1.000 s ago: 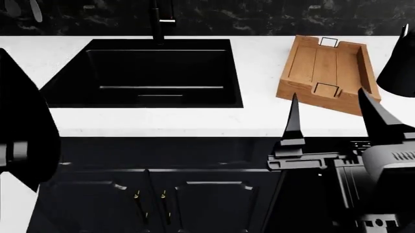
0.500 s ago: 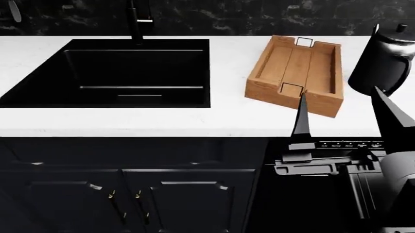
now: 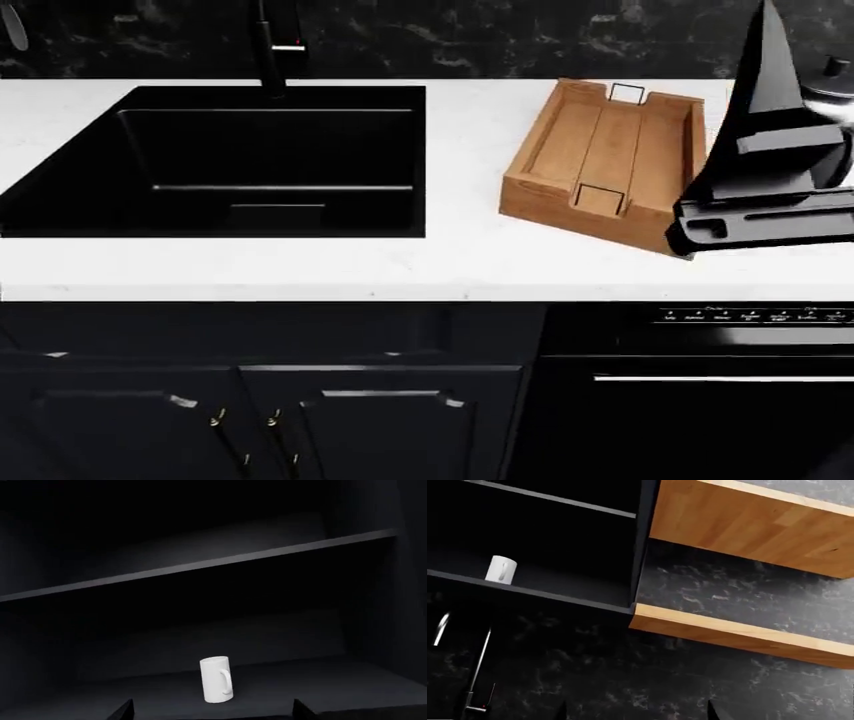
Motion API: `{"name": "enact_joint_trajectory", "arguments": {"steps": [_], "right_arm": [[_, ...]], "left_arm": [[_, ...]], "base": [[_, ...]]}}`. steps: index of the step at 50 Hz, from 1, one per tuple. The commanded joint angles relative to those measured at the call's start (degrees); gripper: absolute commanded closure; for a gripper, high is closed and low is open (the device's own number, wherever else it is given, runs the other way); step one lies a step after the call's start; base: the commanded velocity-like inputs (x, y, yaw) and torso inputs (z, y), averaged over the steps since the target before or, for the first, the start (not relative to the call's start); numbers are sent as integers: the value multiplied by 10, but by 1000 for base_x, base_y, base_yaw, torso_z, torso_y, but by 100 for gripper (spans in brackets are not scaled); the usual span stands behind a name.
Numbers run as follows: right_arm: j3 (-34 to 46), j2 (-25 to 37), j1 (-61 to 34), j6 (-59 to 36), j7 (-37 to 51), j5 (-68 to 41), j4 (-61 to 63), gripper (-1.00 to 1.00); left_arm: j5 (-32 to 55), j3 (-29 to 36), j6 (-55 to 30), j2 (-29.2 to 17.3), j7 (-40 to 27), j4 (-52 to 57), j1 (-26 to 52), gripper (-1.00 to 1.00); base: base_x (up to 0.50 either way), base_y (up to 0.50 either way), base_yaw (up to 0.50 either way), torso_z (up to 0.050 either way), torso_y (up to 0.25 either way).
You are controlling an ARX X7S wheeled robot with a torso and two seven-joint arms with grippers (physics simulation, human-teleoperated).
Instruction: Pick the kettle from the counter and place it on the tray. Then pick the mug from the cabinet and place it on the tray. Then close the cabinet doors.
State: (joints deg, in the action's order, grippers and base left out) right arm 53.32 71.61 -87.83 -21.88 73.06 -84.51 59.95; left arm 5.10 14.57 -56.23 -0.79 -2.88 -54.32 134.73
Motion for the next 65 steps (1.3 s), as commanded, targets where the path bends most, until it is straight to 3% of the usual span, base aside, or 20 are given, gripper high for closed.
{"name": "enact_joint_trajectory", "arguments": {"steps": [1,15,29,55,65], "right_arm": [[-39,12,-123,-46,28,-151,0,-100],[-245,-42,15,-148,47,-194,0,-100],[-353,-84,90,-213,55,-216,-1,-100],[-390,-130,125,-259,61,-206,-4,-100],[-401,-149,161,-271,48,-176,-6,-100]], "left_arm": [[-44,-32,-2,4,16,-6,2,-100],[-98,-91,-3,6,18,-11,3,-100],[-122,-106,11,3,9,-38,3,-100],[-136,-114,43,-13,-8,-84,2,-100],[-131,-115,69,-18,-30,-197,-7,-100]], "base": [[500,0,0,0,0],[500,0,0,0,0],[500,0,0,0,1],[462,0,0,0,2],[0,0,0,0,0]]}}
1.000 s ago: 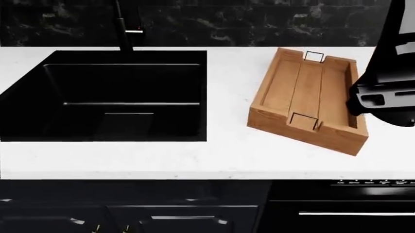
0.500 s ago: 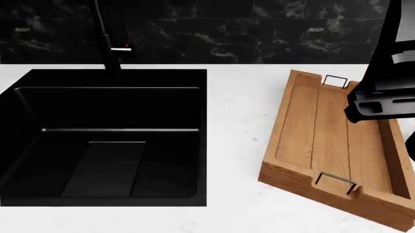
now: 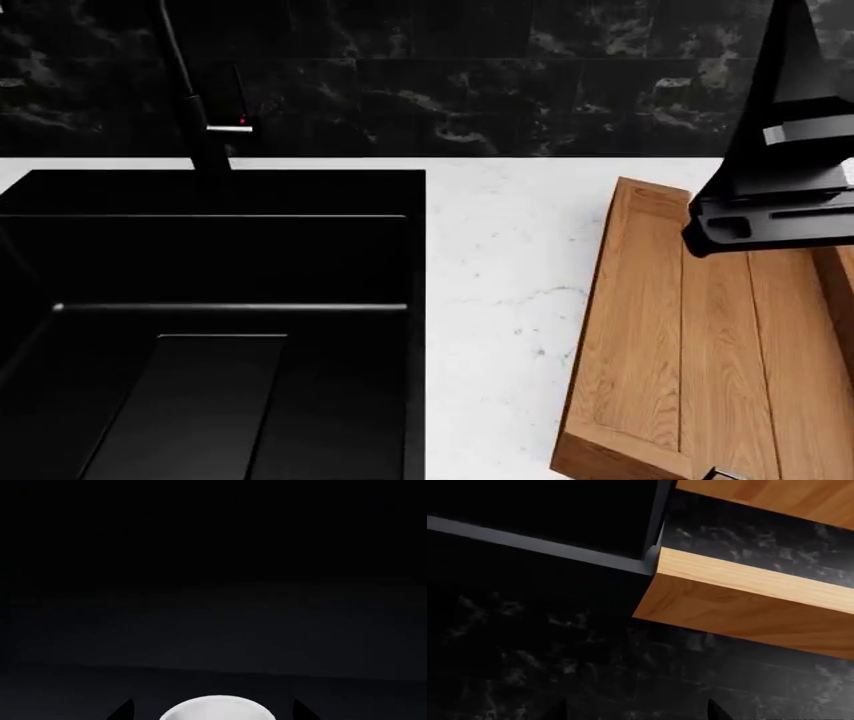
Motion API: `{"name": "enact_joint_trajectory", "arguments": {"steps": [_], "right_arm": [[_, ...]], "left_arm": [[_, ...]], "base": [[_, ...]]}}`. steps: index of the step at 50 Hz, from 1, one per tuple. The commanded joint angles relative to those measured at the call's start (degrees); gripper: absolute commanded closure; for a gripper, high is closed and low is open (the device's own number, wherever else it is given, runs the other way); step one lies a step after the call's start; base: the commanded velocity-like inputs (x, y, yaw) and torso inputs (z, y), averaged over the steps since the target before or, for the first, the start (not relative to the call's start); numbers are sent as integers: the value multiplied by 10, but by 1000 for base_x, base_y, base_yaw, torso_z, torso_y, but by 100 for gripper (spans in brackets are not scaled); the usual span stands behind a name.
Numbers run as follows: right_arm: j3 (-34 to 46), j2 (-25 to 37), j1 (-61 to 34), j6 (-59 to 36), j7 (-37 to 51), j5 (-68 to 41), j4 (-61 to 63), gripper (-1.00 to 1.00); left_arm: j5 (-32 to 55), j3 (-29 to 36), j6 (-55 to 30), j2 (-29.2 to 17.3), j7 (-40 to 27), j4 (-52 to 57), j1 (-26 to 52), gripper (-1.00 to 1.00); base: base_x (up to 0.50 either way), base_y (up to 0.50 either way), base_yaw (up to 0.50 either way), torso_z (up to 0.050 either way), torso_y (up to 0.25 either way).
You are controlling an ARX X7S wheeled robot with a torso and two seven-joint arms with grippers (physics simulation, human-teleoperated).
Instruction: Pick the kettle from the counter and place it on the tray. Then pick the mug from the cabinet and place it on the tray. Then close the cabinet doors.
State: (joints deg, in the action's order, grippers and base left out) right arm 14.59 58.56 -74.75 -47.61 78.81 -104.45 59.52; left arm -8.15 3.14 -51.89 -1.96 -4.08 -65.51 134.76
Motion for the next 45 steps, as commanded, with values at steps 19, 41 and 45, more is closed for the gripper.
{"name": "enact_joint_trajectory", "arguments": {"steps": [19,41,45], "right_arm": [[-10,-45,55,-30,-24,59,-8,-100],[-44,-52,72,-48,-14,33,4,-100],[-87,-78,81,-87,-1,4,4,-100]], "left_arm": [[8,6,-17,-18,-8,11,-108,100],[35,-1,83,-12,-13,239,-76,100],[37,7,51,-11,-5,271,-73,100]], "base": [[0,0,0,0,0],[-75,0,1,0,0],[-446,0,0,0,0]]}}
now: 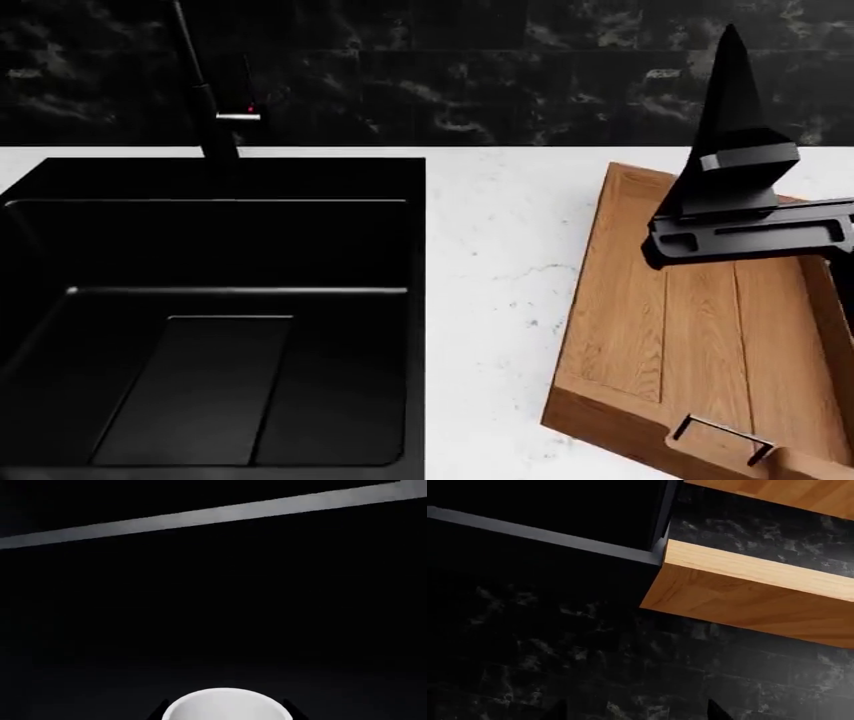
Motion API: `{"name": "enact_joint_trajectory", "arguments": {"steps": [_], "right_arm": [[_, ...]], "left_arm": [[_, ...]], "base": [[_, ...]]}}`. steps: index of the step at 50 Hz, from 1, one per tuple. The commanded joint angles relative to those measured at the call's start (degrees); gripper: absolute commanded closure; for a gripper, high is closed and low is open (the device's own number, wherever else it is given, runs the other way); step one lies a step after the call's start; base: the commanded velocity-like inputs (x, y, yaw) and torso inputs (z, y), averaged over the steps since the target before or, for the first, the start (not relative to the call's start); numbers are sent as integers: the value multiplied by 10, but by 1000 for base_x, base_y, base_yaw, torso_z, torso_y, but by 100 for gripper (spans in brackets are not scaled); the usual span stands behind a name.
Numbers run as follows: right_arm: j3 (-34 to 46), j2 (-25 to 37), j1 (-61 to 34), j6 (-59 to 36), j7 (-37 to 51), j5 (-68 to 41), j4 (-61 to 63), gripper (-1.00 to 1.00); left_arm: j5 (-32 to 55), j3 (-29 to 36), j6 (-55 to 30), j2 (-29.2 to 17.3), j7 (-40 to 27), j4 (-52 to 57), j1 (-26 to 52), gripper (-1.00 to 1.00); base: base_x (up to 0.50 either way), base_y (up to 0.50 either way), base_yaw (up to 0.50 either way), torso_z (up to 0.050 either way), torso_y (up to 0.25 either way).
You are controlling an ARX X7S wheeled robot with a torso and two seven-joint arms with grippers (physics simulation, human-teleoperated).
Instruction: Pick the kettle from the counter and place it on the tray. Then pick the mug from the cabinet and place it on the tray. Then close the cabinet doors.
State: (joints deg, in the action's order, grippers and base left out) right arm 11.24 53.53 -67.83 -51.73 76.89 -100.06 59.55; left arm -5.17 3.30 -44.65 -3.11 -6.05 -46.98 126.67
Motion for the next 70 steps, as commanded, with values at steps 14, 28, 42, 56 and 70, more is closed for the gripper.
{"name": "enact_joint_trajectory", "arguments": {"steps": [14,28,42,56,70], "right_arm": [[-200,-121,43,-173,63,-139,3,-100],[-271,-176,71,-242,74,-176,-1,-100],[-308,-200,96,-268,53,-169,-11,-100],[-326,-208,105,-284,48,-173,-11,-100],[-335,-210,109,-288,50,-179,-11,-100]], "left_arm": [[72,-3,-291,-2,84,512,-114,100],[804,-133,-447,-67,-435,831,-409,100],[935,-117,-411,-67,-423,937,-613,100],[857,-83,-381,-77,-359,950,-654,100],[809,-56,-351,-91,-325,944,-671,100]], "base": [[-281,0,0,0,0],[0,0,0,0,0],[0,-143,0,0,0],[0,-500,0,0,0],[0,-500,0,0,0]]}}
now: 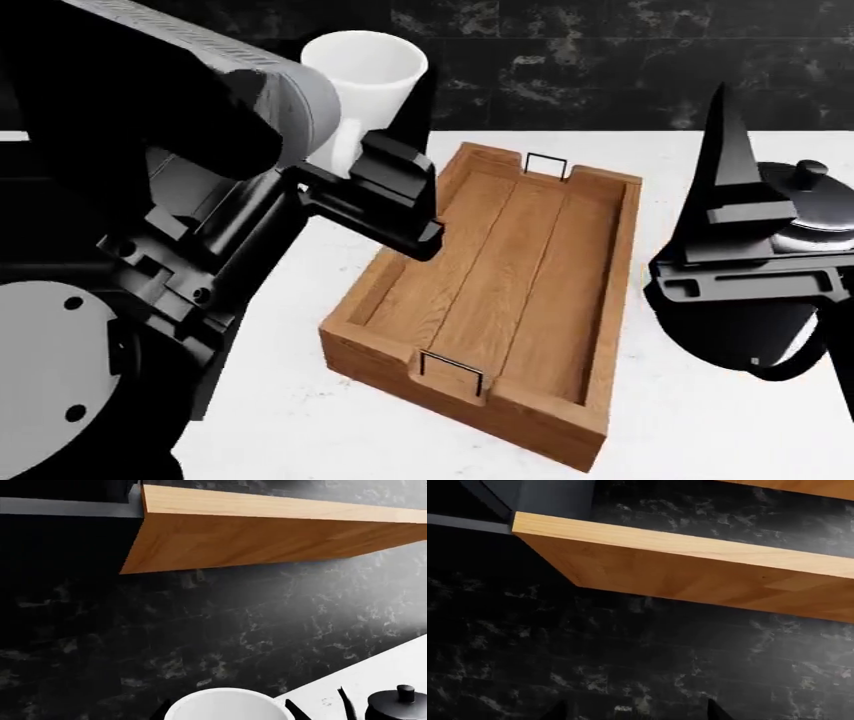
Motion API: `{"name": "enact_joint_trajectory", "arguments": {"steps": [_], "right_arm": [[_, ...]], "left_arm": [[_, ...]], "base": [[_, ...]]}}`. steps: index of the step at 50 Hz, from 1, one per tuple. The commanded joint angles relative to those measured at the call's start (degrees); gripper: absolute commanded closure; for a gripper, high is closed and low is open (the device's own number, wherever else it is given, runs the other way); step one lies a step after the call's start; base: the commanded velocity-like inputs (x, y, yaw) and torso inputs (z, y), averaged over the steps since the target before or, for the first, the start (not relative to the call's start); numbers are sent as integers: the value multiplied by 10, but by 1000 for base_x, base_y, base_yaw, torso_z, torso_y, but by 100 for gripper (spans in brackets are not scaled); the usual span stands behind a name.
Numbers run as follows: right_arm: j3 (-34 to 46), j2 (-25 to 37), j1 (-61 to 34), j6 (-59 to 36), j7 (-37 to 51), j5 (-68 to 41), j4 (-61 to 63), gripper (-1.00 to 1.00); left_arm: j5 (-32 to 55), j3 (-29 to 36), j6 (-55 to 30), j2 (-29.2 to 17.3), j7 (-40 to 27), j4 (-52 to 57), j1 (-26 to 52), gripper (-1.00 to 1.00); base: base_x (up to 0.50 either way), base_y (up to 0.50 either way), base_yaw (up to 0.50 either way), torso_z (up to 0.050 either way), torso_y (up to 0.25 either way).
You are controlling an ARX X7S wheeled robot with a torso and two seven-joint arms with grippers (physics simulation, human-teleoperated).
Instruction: Pick the kettle from the counter and place it on the tray. Then pick the mug from the cabinet and place it on the tray. Then close the cabinet doors.
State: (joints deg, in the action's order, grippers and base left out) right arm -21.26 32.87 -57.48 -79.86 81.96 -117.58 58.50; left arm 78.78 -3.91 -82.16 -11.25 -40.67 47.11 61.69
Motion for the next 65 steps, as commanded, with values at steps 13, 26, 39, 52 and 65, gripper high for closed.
{"name": "enact_joint_trajectory", "arguments": {"steps": [13,26,39,52,65], "right_arm": [[-18,-3,6,-10,-3,-4,-2,-100],[-4,10,-5,3,9,-8,-8,-100],[1,12,-7,5,11,-3,-3,-100],[-9,4,-1,-8,-5,11,-4,-100],[-18,-8,10,-25,-22,27,-3,-100]], "left_arm": [[-77,41,53,-23,49,-24,-15,100],[-119,66,78,-34,73,-69,1,100],[-266,168,171,-42,154,-201,29,100],[-418,304,334,8,253,-461,28,100],[-447,347,399,48,276,-560,-2,100]], "base": [[0,-500,0,0,0],[115,-51,0,0,0],[182,0,0,0,2],[0,0,0,0,0],[0,0,0,0,1]]}}
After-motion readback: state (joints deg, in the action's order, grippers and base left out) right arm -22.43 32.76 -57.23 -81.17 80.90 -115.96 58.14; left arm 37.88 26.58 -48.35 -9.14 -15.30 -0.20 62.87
